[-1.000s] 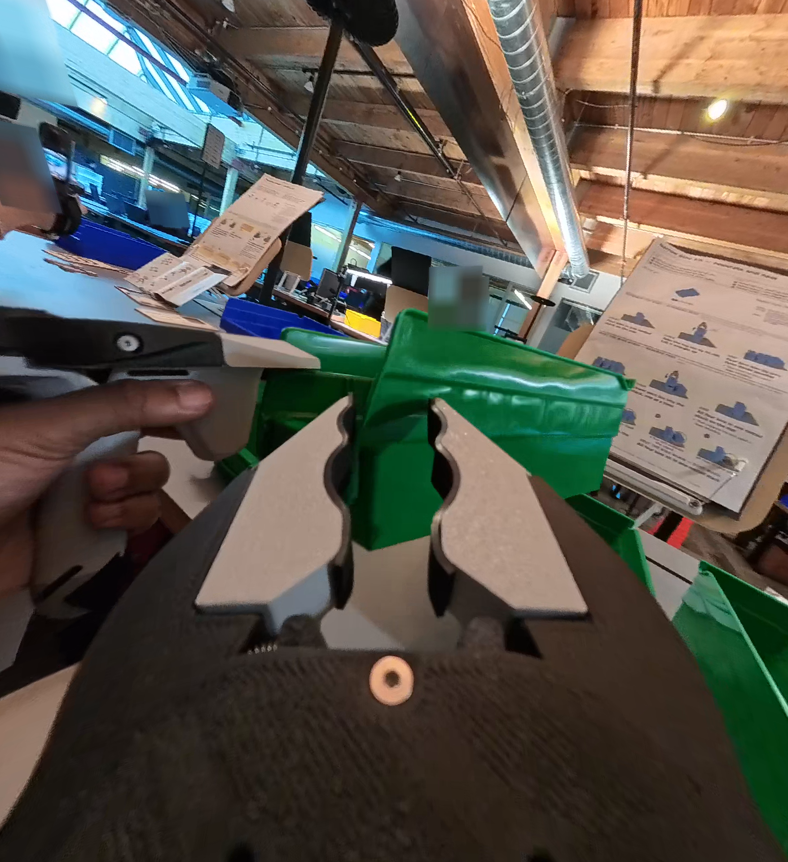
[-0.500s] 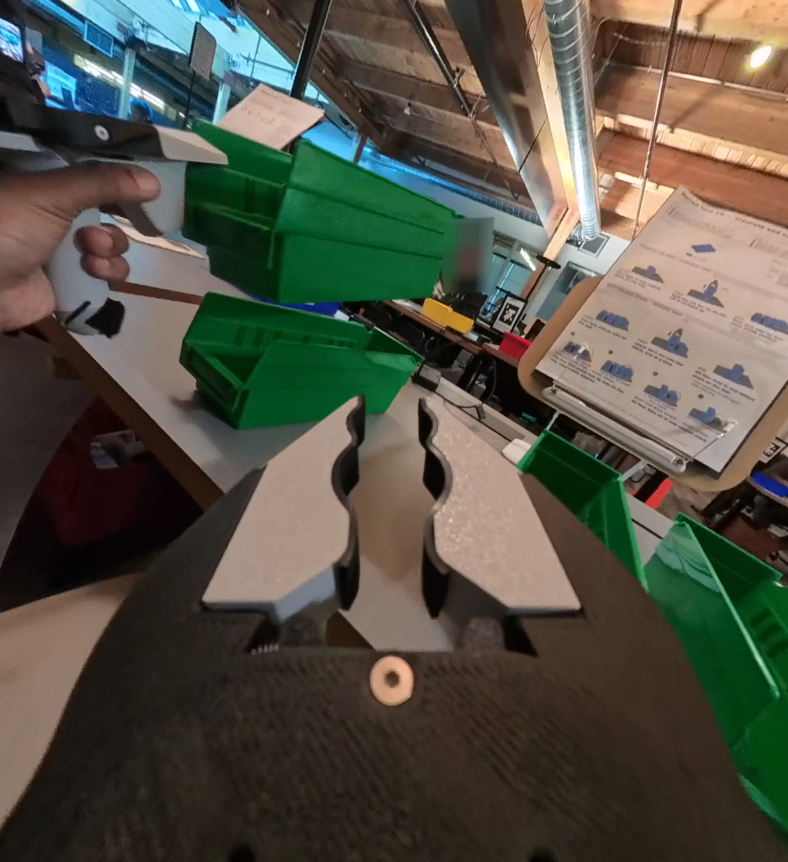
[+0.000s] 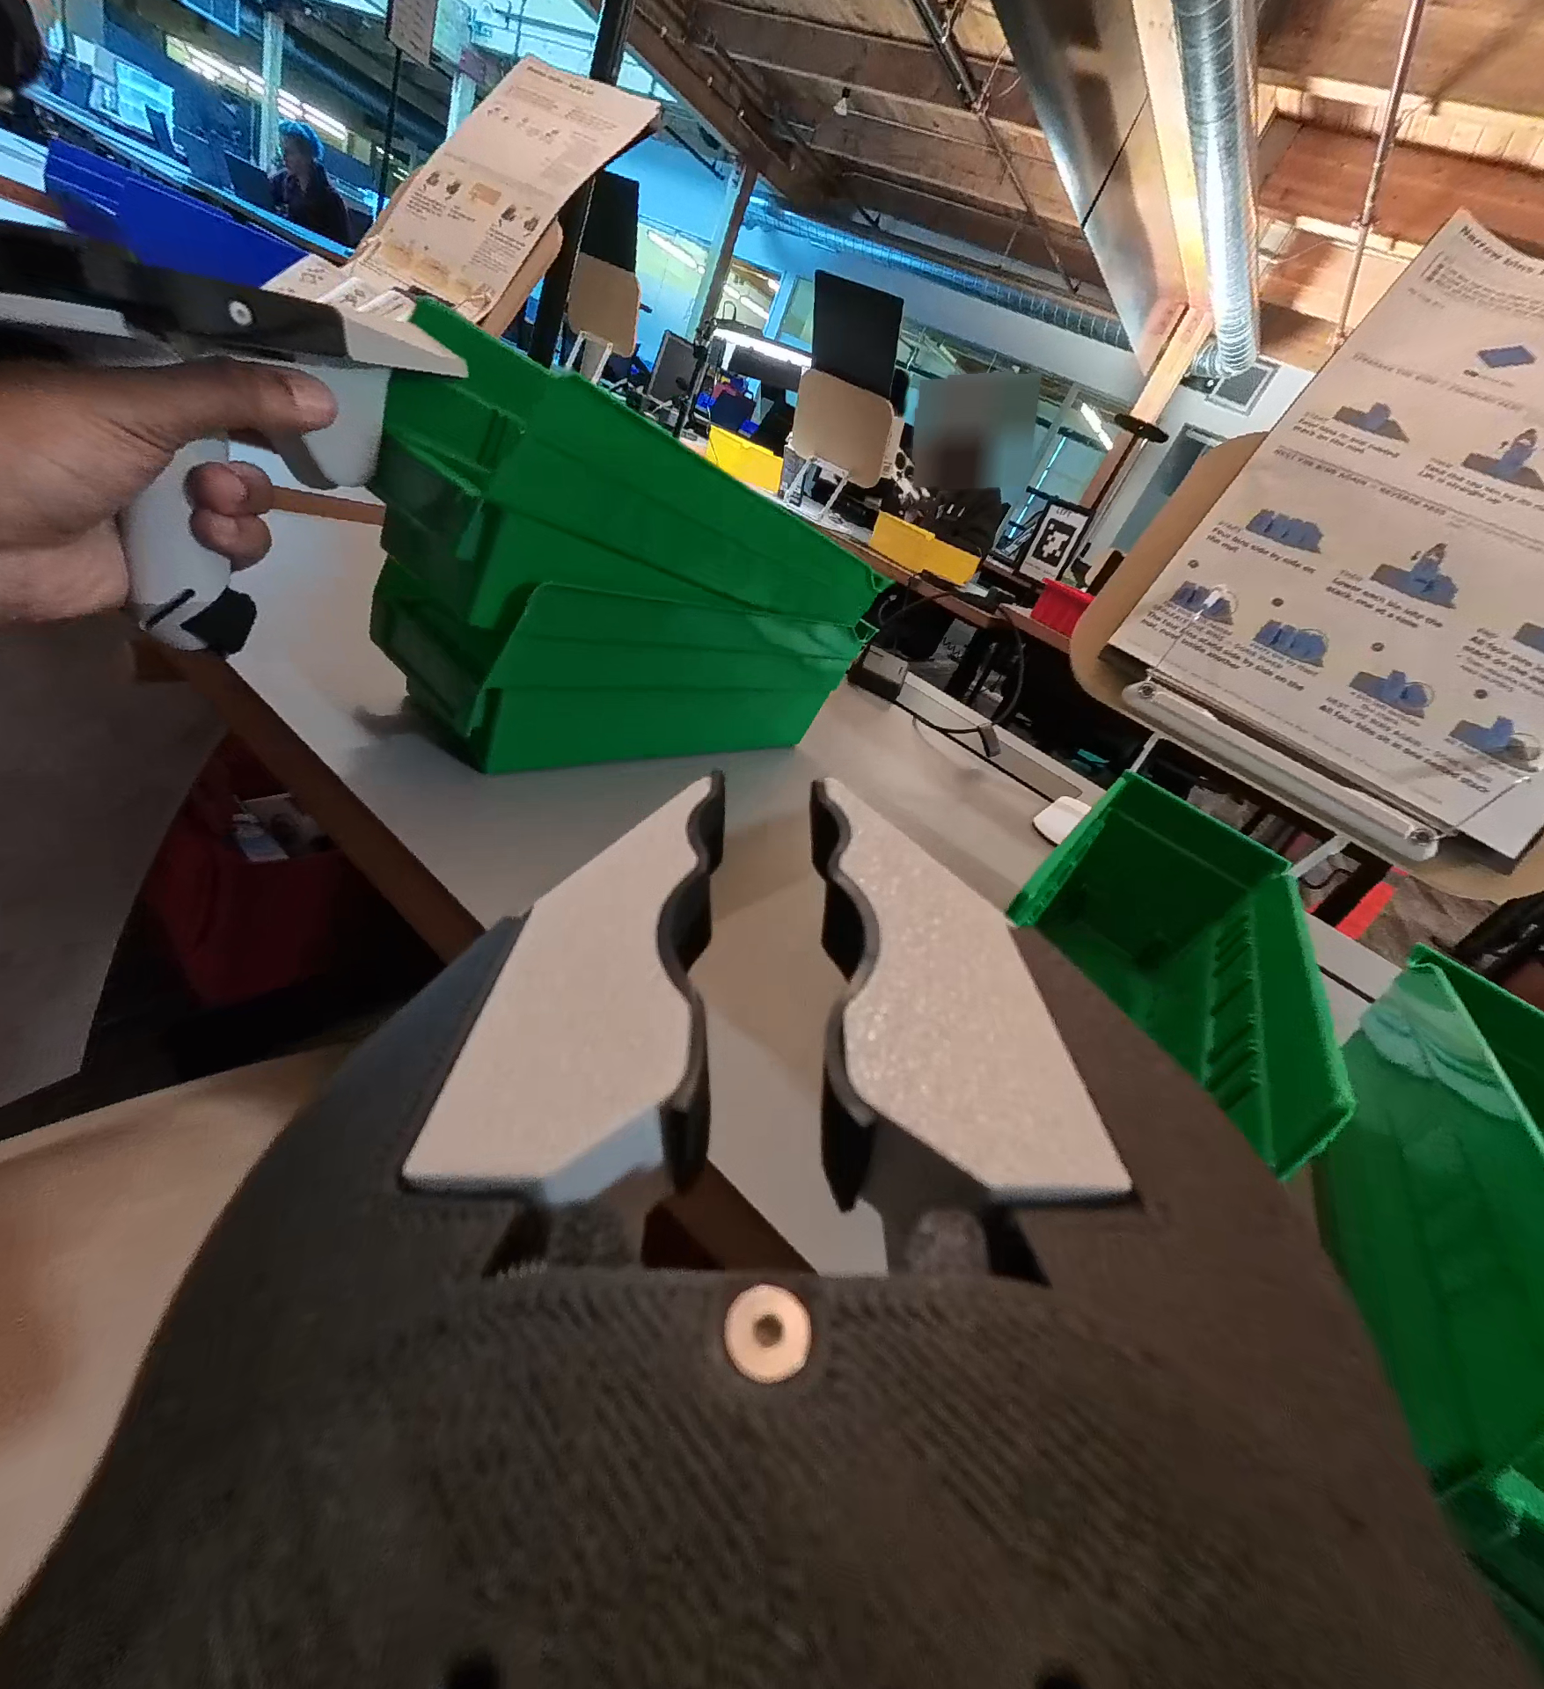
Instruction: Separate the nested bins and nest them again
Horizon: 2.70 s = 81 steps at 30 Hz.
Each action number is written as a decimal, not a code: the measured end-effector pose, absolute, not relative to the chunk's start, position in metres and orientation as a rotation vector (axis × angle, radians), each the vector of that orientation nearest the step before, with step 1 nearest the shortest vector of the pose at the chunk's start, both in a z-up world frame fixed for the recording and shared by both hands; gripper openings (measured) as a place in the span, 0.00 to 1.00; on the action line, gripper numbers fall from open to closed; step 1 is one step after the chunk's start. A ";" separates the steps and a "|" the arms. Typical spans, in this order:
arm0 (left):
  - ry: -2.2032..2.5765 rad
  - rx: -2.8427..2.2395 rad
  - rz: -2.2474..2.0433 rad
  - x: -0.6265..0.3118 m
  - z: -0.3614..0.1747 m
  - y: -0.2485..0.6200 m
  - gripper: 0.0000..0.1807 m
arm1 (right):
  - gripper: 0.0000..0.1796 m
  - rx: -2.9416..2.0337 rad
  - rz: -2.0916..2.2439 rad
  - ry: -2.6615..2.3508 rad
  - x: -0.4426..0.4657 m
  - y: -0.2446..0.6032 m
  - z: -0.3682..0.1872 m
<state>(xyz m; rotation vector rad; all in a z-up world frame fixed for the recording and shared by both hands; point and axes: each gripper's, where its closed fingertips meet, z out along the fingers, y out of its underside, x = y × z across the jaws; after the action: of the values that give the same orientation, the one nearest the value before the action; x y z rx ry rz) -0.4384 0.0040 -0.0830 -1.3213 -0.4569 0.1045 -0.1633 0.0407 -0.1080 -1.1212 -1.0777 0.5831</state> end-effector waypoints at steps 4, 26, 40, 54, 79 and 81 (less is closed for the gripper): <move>-0.456 -1.340 0.100 -0.435 -0.092 0.009 0.00 | 0.09 -1.119 0.581 -1.088 -0.164 0.039 -0.110; -0.368 -1.709 0.089 -0.432 -0.114 0.042 0.30 | 0.09 -1.140 0.586 -1.127 -0.167 0.042 -0.121; -0.295 -1.704 0.302 -0.438 -0.102 0.040 0.08 | 0.09 -1.136 0.581 -1.169 -0.172 0.037 -0.130; -0.389 -1.556 0.202 -0.435 -0.093 0.031 0.00 | 0.08 -1.133 0.562 -1.188 -0.171 0.039 -0.132; -0.396 -1.307 0.189 -0.435 -0.056 0.016 0.00 | 0.08 -1.125 0.554 -1.199 -0.172 0.038 -0.133; -0.432 -1.301 0.182 -0.437 -0.064 0.018 0.00 | 0.08 -1.123 0.551 -1.200 -0.172 0.038 -0.133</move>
<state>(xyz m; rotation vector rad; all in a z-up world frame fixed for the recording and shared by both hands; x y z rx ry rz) -0.4369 0.0184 -0.0643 -1.3013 -0.4324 0.1819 -0.1720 0.0377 -0.1334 -1.1228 -1.2003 0.5505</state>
